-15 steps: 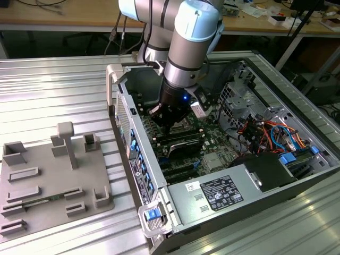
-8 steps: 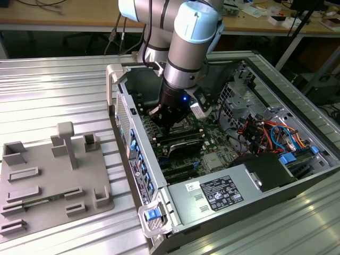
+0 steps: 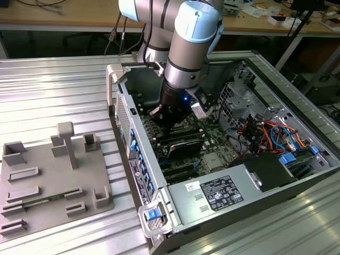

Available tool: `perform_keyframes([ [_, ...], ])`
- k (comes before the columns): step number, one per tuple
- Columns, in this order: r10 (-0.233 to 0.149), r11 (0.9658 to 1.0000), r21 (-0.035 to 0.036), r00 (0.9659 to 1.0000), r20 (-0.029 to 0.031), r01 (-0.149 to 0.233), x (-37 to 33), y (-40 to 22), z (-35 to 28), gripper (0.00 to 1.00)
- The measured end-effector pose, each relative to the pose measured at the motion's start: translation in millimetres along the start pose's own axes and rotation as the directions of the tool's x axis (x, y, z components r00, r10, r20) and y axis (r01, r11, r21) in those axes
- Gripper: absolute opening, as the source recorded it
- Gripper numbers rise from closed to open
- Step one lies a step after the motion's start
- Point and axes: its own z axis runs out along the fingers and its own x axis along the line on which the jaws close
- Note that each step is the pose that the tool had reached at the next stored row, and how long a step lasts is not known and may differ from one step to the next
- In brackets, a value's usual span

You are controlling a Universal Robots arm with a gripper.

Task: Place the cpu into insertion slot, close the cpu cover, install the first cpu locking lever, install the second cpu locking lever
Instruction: 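Install the second cpu locking lever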

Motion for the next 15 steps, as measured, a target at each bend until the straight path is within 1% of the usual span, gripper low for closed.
perform_keyframes([
  [2,0.0,1.0,0.0002,1.0,-0.0004,0.0,0.3,-0.4,-5.0,0.11],
  [4,0.0,1.0,0.0003,1.0,-0.0005,0.0,0.6,-0.8,-12.4,0.11],
  [6,0.0,1.0,0.0002,1.0,-0.0005,0.0,0.7,-0.9,-16.2,0.11],
  [8,0.0,1.0,0.0003,1.0,-0.0005,0.0,0.9,-1.2,-22.9,0.11],
  [12,0.0,1.0,0.0003,1.0,-0.0005,0.0,1.1,-1.5,-27.8,0.11],
  [15,0.0,1.0,0.0001,1.0,-0.0004,0.0,1.1,-1.5,-28.4,0.11],
])
